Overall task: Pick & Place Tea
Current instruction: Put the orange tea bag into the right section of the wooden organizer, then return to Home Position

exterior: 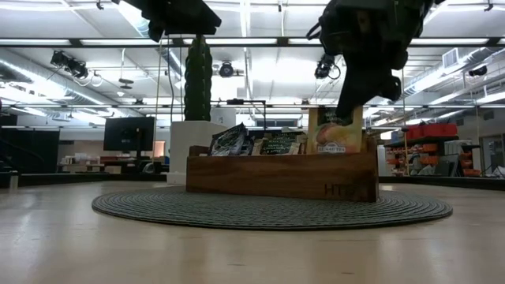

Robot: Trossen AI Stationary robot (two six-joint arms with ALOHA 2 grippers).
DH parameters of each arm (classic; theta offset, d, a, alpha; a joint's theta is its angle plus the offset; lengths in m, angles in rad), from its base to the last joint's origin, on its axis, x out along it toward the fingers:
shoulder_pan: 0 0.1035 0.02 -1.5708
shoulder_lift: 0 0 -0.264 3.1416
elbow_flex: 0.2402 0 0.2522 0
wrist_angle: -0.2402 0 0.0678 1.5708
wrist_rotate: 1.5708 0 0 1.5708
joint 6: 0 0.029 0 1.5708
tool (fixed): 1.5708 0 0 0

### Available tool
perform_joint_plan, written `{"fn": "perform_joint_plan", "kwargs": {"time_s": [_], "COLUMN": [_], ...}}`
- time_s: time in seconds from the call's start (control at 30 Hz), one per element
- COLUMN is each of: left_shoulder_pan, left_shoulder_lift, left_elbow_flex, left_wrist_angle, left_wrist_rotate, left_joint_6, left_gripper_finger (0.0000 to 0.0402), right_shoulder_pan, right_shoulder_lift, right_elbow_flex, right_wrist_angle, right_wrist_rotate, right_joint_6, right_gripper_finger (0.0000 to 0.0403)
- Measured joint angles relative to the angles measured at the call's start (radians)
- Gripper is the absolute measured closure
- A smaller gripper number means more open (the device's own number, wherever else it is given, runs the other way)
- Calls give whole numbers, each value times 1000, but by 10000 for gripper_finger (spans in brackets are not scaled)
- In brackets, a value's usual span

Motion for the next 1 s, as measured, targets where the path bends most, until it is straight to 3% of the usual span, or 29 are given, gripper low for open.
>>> {"fn": "perform_joint_plan", "kwargs": {"time_s": [0.57, 0.83, 1.0], "left_shoulder_pan": [30, 30, 28], "left_shoulder_lift": [0, 0, -3], "left_elbow_flex": [0, 0, 0], "left_wrist_angle": [0, 0, -1], "left_wrist_rotate": [-4, -3, 1], "left_joint_6": [-8, -9, 0], "left_gripper_finger": [273, 273, 273], "right_shoulder_pan": [25, 22, 21], "right_shoulder_lift": [102, 87, 11], "right_elbow_flex": [0, 0, 0], "right_wrist_angle": [52, 44, -4], "right_wrist_rotate": [-22, -23, -23], "right_joint_6": [38, 45, 36], "right_gripper_finger": [396, 324, 272]}}
